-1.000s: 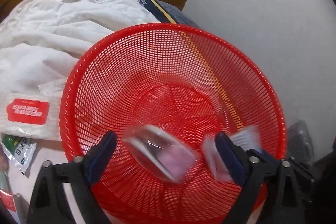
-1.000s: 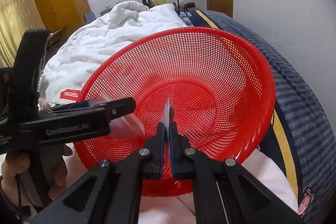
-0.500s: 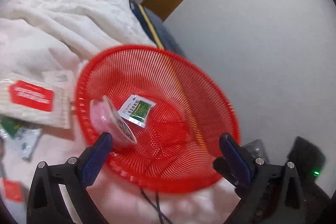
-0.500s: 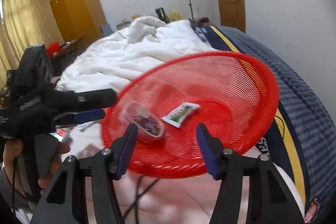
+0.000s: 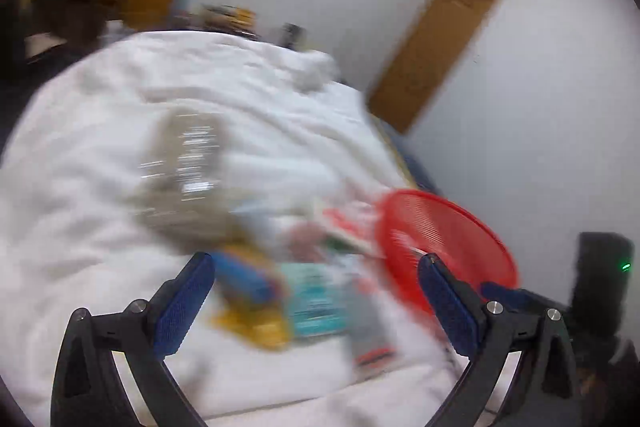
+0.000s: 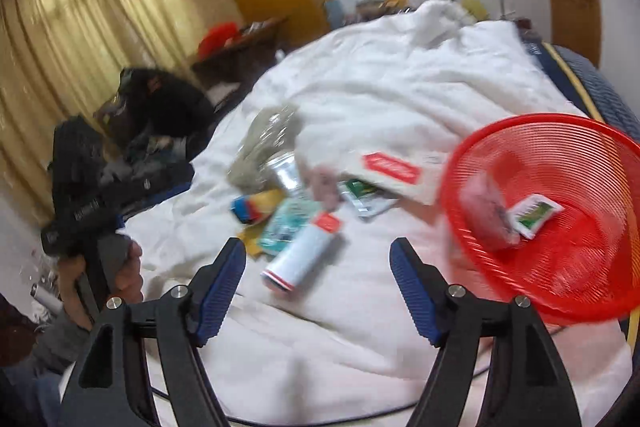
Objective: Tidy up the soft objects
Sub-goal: 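Grasp the white glue box with the right gripper while the left grasps the straw tube, then carry both items over the basket and open both grippers to drop them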
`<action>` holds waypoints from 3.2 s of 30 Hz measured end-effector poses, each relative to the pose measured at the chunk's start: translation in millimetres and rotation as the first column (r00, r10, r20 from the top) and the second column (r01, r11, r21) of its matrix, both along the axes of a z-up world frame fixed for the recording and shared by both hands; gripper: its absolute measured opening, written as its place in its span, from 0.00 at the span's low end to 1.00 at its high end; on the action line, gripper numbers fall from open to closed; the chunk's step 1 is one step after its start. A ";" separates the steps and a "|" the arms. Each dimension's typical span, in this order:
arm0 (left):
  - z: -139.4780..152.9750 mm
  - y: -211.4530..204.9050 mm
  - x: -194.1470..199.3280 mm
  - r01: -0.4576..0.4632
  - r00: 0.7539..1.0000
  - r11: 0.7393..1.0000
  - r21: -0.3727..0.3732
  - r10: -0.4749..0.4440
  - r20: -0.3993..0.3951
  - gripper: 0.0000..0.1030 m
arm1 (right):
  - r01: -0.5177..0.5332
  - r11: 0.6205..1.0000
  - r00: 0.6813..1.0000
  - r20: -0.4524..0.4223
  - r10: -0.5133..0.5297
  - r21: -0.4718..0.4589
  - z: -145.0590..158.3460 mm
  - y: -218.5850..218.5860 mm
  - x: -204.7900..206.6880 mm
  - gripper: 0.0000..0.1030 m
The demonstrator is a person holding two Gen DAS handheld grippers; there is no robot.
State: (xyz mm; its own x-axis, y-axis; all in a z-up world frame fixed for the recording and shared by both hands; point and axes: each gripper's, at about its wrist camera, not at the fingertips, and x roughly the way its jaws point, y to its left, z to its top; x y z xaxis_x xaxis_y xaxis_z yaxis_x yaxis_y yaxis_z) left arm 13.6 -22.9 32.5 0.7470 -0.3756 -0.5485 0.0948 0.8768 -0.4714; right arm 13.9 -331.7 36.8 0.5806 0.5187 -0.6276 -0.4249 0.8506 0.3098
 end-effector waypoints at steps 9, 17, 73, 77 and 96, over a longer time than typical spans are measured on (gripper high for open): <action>-51.7 25.2 4.9 -0.035 0.994 0.998 -0.056 0.029 -0.104 0.99 | 0.073 0.994 0.996 -0.050 -0.077 -0.079 -21.9 70.4 21.7 0.72; -63.0 14.5 18.2 -0.031 0.987 0.998 -0.059 0.021 -0.157 0.99 | 0.053 0.998 0.979 -0.197 -0.057 -0.023 -62.8 71.5 37.3 0.63; -61.0 -11.6 30.4 -0.035 0.990 0.999 0.027 0.038 -0.136 0.25 | 0.037 0.998 0.988 -0.146 -0.044 -0.046 -72.4 72.3 22.1 0.33; -54.3 -26.7 22.1 0.039 0.993 0.999 0.030 -0.035 -0.110 0.25 | 0.031 0.999 0.994 -0.104 -0.036 -0.042 -63.5 71.5 16.3 0.32; -4.6 -100.5 53.6 0.285 0.952 0.958 -0.018 -0.285 -0.114 0.25 | 0.108 0.994 0.994 0.021 -0.108 0.024 -4.5 2.0 8.2 0.32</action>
